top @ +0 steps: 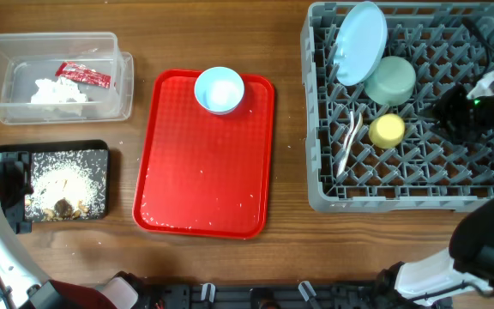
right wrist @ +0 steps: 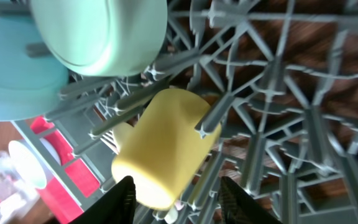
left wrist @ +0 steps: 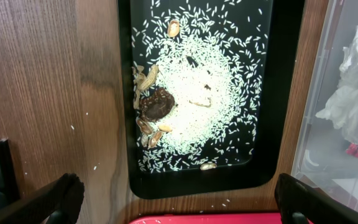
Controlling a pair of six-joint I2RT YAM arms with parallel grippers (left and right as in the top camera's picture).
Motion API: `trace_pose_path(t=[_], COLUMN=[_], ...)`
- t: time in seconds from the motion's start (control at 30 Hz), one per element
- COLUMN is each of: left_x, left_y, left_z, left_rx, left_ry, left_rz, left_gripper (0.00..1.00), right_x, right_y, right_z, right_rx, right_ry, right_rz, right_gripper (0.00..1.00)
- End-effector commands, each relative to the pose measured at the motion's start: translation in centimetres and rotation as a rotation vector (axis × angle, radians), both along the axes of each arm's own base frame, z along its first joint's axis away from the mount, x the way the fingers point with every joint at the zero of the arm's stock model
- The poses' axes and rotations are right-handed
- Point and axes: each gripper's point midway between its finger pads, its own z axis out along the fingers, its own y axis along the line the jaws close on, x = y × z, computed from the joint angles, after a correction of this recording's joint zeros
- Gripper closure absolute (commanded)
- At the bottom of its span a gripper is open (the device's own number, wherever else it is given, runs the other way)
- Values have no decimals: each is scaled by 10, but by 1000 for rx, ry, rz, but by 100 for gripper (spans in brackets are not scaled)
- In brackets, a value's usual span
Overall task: Sort waste into correct bins and load items into the dishwasher rack
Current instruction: 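Carry the yellow cup to the rack and set it down, then return right gripper to the tray and grasp the small light-blue bowl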
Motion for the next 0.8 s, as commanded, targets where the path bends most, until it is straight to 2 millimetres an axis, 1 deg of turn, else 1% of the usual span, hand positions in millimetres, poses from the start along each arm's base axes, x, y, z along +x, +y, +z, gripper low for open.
trace_pose_path(t=[0.0,0.07,0.1,0.17,0.2,0.23,0.3,0.37,0.4,0.43,0.47,0.5,0.53,0.7,0.77], left_x=[0,0,0,0,0,0,0,0,0,0,0,0,0,0,0], left_y=[3,3,3,3,3,3,3,3,3,3,3,3,3,3,3], left_z=[3,3,3,3,3,3,3,3,3,3,3,3,3,3,3], left_rx=[9,9,9,9,9,9,9,9,9,9,9,9,9,9,9], left_ry=[-6,-6,-6,-6,-6,-6,-6,-6,-6,-6,-6,-6,-6,-6,-6], left_rz=[8,8,8,8,8,8,8,8,8,8,8,8,8,8,8], left_gripper=[0,0,0,0,0,0,0,0,0,0,0,0,0,0,0], right_x=[-3,-8,-9,-6,-4,-3,-6,-13,-15,-16,-16,-15,-13,-1,6], right_y=[-4,17,27,49,55,57,56,53,53,53,53,53,53,46,43], right_z=[39,53,55,54,49,44,27,8,0,-7,-10,-15,-19,-40,-44], right_rx=[-77,-67,-63,-78,-108,-140,-222,-277,-275,-273,-272,-272,-272,-293,-309], right_ry=[-77,-116,-118,-127,-112,-94,-8,82,102,111,113,115,115,100,81], right_rz=[-32,56,93,196,216,221,168,131,132,134,134,135,134,104,106], right_gripper=[55,57,60,61,60,61,66,74,80,82,85,93,96,96,96])
